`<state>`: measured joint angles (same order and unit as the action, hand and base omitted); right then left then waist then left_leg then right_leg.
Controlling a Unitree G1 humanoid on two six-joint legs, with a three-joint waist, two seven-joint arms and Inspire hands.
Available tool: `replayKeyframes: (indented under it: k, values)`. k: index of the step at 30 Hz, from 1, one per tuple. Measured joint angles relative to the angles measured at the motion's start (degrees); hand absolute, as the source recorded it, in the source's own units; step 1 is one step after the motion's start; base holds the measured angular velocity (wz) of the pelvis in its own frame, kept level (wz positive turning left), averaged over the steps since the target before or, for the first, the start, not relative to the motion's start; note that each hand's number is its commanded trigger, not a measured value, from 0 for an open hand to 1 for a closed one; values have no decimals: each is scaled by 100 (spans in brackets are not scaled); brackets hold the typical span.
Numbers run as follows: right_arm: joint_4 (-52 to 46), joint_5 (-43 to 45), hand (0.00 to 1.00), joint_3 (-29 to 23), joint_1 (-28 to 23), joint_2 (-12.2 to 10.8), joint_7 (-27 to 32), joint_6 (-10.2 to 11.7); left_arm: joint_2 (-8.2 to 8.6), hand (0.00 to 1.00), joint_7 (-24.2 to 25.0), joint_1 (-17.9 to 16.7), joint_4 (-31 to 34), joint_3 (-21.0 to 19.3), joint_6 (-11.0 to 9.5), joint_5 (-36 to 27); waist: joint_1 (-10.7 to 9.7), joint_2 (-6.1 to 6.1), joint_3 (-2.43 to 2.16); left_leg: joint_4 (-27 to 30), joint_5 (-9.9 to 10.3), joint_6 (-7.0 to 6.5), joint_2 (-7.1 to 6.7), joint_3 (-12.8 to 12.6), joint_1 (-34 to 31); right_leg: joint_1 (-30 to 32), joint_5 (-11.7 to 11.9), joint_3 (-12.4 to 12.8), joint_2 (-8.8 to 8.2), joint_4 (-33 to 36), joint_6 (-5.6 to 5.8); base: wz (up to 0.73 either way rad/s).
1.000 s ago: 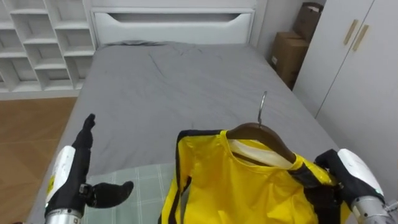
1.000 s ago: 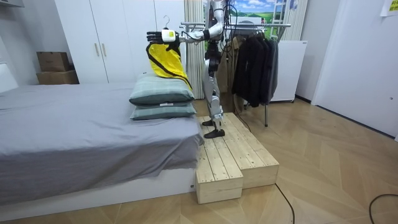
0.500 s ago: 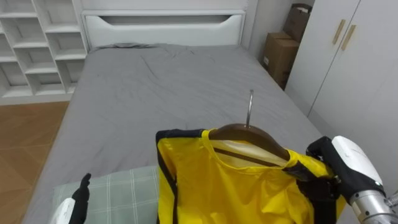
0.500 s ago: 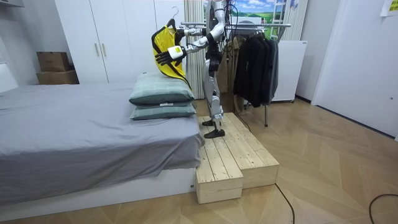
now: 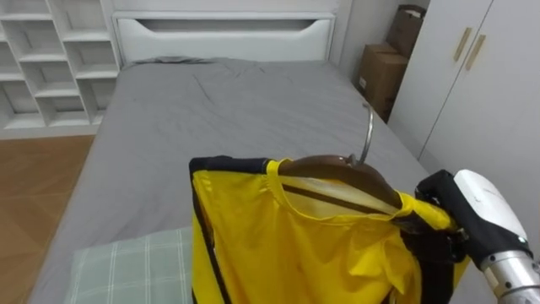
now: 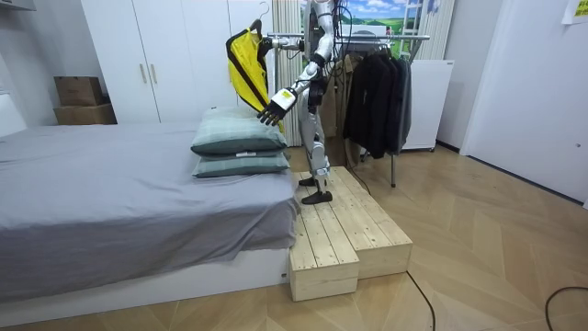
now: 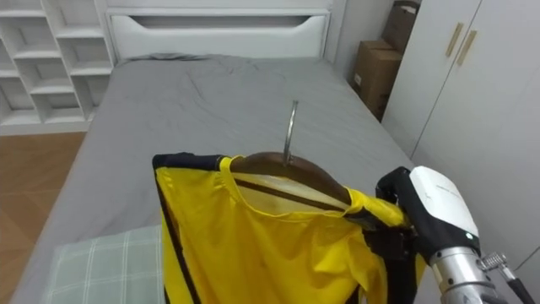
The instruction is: Hang clothes
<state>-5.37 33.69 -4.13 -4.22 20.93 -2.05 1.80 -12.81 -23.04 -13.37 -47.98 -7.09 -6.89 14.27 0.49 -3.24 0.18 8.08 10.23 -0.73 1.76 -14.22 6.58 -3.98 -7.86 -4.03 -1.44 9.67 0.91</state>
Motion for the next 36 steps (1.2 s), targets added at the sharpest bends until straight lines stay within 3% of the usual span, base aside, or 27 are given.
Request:
replayKeyframes:
  k: [8, 16, 27, 31, 36]
  values:
    - [-37, -1, 100, 3, -1, 0, 0, -10, 22, 0, -368, -496, -403, 4, 53, -360, 94, 3, 0, 6, 1, 3, 51, 8, 0, -4, 0, -13, 7, -2, 0, 0]
    - [-204, -43, 100, 6, -7, 0, -127, -41, 83, 0, -406, -483, -612, 18, 57, -343, 114, 4, -6, 18, 4, 6, 36, 27, -56, -59, -5, -10, 1, -106, -5, 0]
    - [-386, -46, 100, 13, -18, -31, -420, -27, 87, 0, 60, -209, -771, 63, 214, -342, 114, -49, -11, 13, 7, 11, 8, 38, -105, 9, 1, -35, 7, -95, -15, 0]
    - [-385, 45, 100, 22, -18, -61, -422, -55, 90, 0, 279, -177, -766, 122, 275, -343, 115, -85, 3, 10, 14, 13, 11, 41, -101, 11, 2, -41, 9, -89, -15, 0]
    - [-385, 288, 100, 52, -18, -263, -421, -57, 95, 0, 427, -96, -760, 181, 276, -347, 86, -177, 36, 14, 22, 26, 38, 44, -110, 10, 6, -57, 30, -76, -22, 0]
